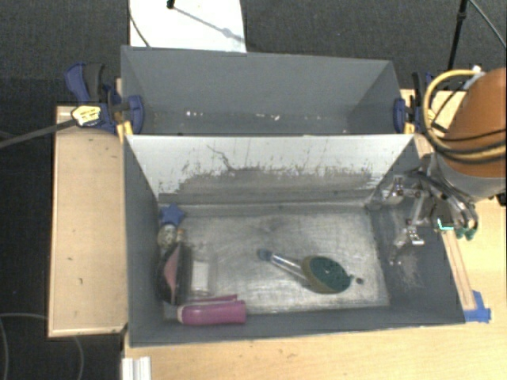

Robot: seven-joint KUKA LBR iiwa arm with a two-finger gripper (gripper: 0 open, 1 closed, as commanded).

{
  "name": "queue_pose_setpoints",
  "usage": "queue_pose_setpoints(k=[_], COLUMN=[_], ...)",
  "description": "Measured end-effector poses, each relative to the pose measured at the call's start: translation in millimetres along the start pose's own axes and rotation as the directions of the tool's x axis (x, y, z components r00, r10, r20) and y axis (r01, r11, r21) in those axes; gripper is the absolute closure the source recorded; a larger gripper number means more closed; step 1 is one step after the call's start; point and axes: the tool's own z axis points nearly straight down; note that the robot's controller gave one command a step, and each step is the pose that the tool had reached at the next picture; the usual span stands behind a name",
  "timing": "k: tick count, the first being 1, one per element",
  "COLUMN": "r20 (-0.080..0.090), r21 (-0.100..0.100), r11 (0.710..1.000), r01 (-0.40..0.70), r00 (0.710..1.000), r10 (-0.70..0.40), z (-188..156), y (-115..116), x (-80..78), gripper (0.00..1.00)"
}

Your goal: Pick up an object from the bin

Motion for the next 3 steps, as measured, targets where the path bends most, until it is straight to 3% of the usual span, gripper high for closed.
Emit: queue_pose_setpoints(k=[1, 2, 3], r20=[-0.001, 0.003, 0.006], r21=[-0.002, -0.001, 0.0], r11=[0.987, 0.999, 0.999], r01=[0.162, -0.037, -0.032], r00=[0.987, 0.999, 0.999], r10=[-0.162, 0.037, 0.032], z=[109, 168, 166], y=[55, 69, 68], x=[23.5, 6.7, 5.6], gripper=[0.0, 0.0, 1.0])
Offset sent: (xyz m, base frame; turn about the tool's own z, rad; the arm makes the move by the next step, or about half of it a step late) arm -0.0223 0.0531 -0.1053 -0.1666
